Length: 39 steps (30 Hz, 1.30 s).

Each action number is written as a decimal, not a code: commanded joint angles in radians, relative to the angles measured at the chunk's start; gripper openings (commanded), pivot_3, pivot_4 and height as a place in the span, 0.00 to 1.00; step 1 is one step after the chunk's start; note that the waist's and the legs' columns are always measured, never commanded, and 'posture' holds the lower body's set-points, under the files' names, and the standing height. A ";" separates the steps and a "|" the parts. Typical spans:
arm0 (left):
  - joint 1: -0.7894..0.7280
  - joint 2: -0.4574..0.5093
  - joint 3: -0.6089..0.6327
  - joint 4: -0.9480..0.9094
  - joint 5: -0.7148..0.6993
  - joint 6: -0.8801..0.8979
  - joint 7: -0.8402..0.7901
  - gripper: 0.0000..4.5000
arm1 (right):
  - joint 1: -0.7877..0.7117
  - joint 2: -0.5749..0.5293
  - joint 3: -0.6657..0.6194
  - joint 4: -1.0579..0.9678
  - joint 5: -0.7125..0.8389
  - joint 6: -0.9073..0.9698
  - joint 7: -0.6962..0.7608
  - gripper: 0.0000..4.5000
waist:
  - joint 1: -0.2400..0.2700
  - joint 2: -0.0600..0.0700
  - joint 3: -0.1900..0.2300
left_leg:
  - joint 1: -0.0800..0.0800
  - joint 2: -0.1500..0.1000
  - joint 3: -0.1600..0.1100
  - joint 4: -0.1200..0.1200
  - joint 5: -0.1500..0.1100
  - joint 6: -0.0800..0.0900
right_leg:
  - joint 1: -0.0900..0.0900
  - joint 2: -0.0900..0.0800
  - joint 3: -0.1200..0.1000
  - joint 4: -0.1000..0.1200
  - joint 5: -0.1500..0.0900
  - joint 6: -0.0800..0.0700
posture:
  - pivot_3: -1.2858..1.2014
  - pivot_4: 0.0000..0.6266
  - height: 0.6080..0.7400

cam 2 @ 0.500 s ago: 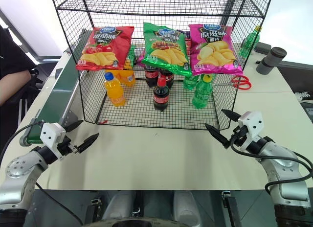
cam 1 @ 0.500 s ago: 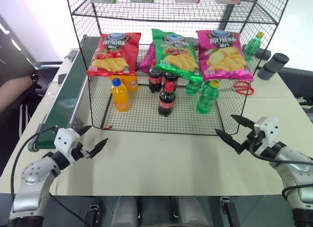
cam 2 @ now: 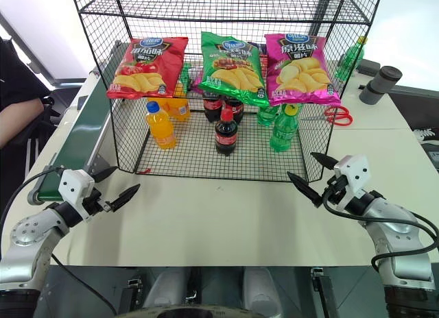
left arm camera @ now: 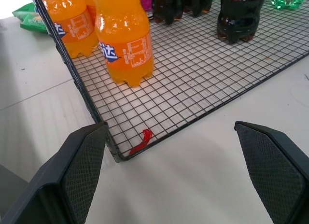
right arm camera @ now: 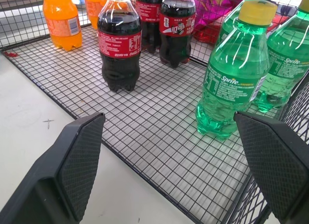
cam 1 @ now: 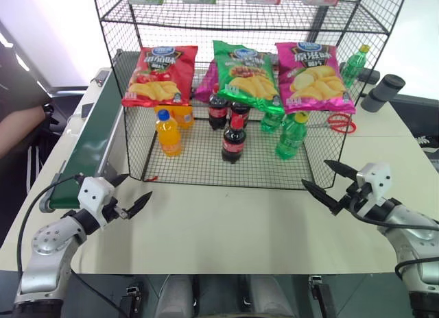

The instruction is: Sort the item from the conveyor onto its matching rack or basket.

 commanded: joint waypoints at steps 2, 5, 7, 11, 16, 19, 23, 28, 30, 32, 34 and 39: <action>-0.020 0.004 -0.002 -0.025 -0.002 0.017 0.009 1.00 | -0.021 0.005 -0.016 -0.003 -0.002 -0.026 -0.001 0.99 | 0.000 0.000 0.000 | 0.000 0.000 0.000 0.000 0.000 0.000 | 0.000 0.000 0.000 0.000 0.000 0.000 | 0.52 0.24 1.00; -0.025 0.002 0.000 -0.025 -0.002 0.019 0.010 1.00 | -0.030 0.007 -0.009 0.010 -0.010 -0.032 0.003 0.99 | 0.000 0.000 0.000 | 0.000 0.000 0.000 0.000 0.000 0.000 | 0.000 0.001 0.000 0.000 0.000 0.000 | 0.52 0.24 1.00; -0.023 0.002 0.002 -0.027 -0.002 0.019 0.010 1.00 | -0.035 0.006 -0.008 0.017 -0.013 -0.034 0.008 0.99 | 0.000 0.000 0.000 | 0.000 0.000 0.000 0.000 0.000 0.000 | 0.000 0.001 0.000 0.000 0.001 0.001 | 0.52 0.24 1.00; -0.016 0.001 0.006 -0.032 0.000 0.017 0.015 1.00 | -0.045 0.005 -0.008 0.032 -0.017 -0.040 0.016 0.99 | 0.000 0.000 0.000 | 0.000 0.000 0.000 0.000 0.000 0.000 | 0.000 0.001 0.000 0.000 0.001 0.003 | 0.52 0.24 1.00; -0.015 -0.002 0.003 -0.033 0.004 0.014 0.025 1.00 | -0.058 0.011 0.003 0.040 -0.025 -0.042 0.020 0.99 | 0.000 0.000 0.000 | 0.000 0.000 0.000 0.001 0.000 0.000 | 0.001 0.002 0.000 0.001 0.002 0.003 | 0.52 0.24 1.00; -0.015 -0.004 0.000 -0.030 0.006 0.010 0.029 1.00 | -0.067 0.012 0.007 0.048 -0.028 -0.046 0.021 0.99 | 0.000 0.000 0.000 | 0.000 0.000 0.000 0.001 0.000 0.000 | 0.001 0.002 0.000 0.001 0.002 0.003 | 0.52 0.24 1.00; -0.014 -0.007 -0.004 -0.031 0.008 0.007 0.030 1.00 | -0.066 0.014 0.006 0.048 -0.030 -0.049 0.022 0.99 | 0.001 0.000 0.000 | 0.000 0.000 0.000 0.001 0.000 0.000 | 0.001 0.002 0.000 0.001 0.002 0.004 | 0.52 0.24 1.00; -0.013 -0.007 -0.003 -0.031 0.009 0.005 0.027 1.00 | -0.049 0.017 0.002 0.027 -0.027 -0.046 0.018 0.99 | 0.001 0.000 0.000 | 0.000 0.000 0.000 0.001 0.000 0.000 | 0.001 0.002 0.000 0.001 0.002 0.004 | 0.52 0.24 1.00; -0.008 -0.004 -0.002 -0.036 0.007 0.009 0.025 1.00 | -0.043 0.019 0.001 0.015 -0.025 -0.041 0.015 0.99 | 0.001 0.000 0.000 | 0.000 0.000 0.000 0.001 0.000 0.000 | 0.001 0.003 0.000 0.001 0.002 0.004 | 0.52 0.24 1.00; -0.001 -0.001 -0.002 -0.046 0.005 0.016 0.021 1.00 | -0.032 0.019 -0.001 0.002 -0.023 -0.034 0.014 0.99 | 0.000 0.000 0.000 | 0.000 0.000 0.000 0.001 0.000 0.000 | 0.001 0.003 0.000 0.001 0.002 0.004 | 0.52 0.24 1.00; 0.007 0.003 -0.001 -0.057 0.003 0.022 0.019 1.00 | -0.015 0.017 -0.003 -0.013 -0.020 -0.026 0.016 0.99 | 0.001 0.000 0.000 | 0.001 0.000 0.000 0.001 0.000 0.000 | 0.001 0.003 0.000 0.001 0.002 0.004 | 0.52 0.24 1.00; 0.022 0.011 0.014 -0.081 -0.003 0.036 0.022 1.00 | -0.001 0.011 -0.010 -0.034 -0.014 -0.009 0.016 0.99 | 0.000 0.000 0.000 | 0.001 0.000 0.000 0.001 0.000 0.000 | 0.001 0.003 0.000 0.001 0.002 0.004 | 0.52 0.24 1.00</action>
